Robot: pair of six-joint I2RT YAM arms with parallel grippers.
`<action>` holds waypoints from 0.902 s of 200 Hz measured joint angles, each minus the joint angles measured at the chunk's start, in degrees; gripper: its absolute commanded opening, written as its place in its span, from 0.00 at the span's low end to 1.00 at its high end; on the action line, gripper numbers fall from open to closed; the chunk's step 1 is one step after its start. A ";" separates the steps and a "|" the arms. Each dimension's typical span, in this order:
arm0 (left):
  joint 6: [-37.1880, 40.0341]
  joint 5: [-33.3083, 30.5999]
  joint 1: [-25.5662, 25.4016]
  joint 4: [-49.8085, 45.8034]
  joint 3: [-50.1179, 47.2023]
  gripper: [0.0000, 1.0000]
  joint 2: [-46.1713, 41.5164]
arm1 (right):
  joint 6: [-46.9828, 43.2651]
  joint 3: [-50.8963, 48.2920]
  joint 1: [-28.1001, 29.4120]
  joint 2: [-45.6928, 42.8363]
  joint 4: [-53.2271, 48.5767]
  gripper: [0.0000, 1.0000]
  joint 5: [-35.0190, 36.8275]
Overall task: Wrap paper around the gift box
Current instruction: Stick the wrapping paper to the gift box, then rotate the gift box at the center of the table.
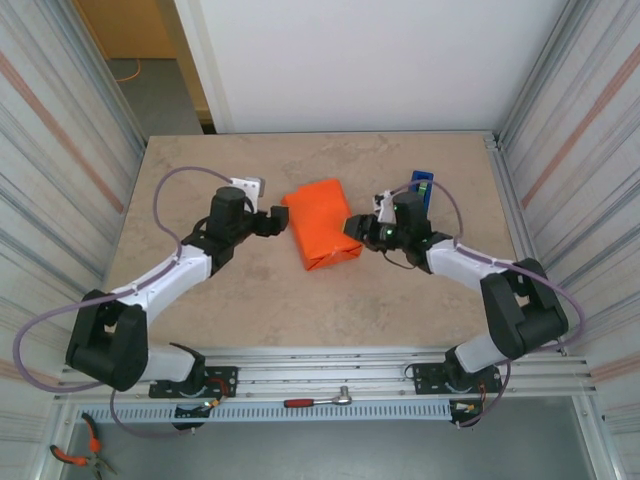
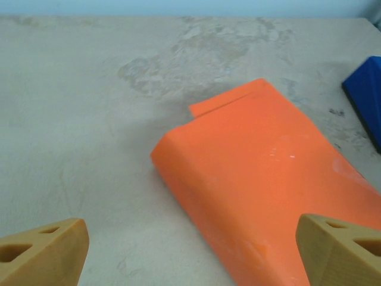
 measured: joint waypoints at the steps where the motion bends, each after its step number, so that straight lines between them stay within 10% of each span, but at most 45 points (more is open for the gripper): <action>1: -0.11 0.07 0.07 -0.04 0.07 0.91 0.13 | -0.17 0.28 -0.28 -0.07 -0.37 0.52 -0.02; 58: -6.99 7.74 0.90 -4.37 11.19 0.91 15.26 | -1.29 10.25 -9.49 9.51 -5.14 0.59 -3.10; 180: -11.06 20.70 0.81 -5.73 19.61 0.88 28.94 | 8.26 3.02 -3.06 19.63 9.64 0.58 -9.38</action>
